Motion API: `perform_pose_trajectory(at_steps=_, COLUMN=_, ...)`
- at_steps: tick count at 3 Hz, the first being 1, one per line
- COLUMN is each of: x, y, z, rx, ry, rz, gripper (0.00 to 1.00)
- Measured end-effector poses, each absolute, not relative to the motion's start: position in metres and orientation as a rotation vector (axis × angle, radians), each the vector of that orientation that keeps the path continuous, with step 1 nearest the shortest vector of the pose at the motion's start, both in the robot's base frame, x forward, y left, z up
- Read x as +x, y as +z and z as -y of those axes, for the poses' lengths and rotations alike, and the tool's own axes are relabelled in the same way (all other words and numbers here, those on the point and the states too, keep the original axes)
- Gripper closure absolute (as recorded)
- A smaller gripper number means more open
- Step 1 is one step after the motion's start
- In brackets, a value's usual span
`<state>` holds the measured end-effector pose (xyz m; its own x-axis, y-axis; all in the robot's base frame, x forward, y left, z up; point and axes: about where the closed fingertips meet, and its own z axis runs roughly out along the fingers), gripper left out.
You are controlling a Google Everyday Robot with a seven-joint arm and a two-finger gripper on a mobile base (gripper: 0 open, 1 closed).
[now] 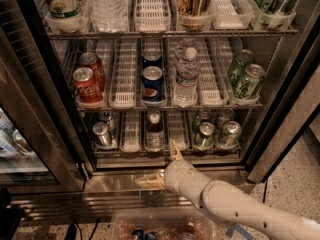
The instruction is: Pick blue plastic bottle from bottom shelf of fridge
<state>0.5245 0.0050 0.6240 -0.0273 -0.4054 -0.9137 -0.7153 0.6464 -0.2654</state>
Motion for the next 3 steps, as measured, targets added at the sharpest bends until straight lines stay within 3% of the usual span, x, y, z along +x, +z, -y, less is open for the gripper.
perform_pose_trajectory(at_steps=3, x=0.563, y=0.630, z=-0.016, rx=-0.606, ry=0.184, rz=-1.639, gripper=0.00)
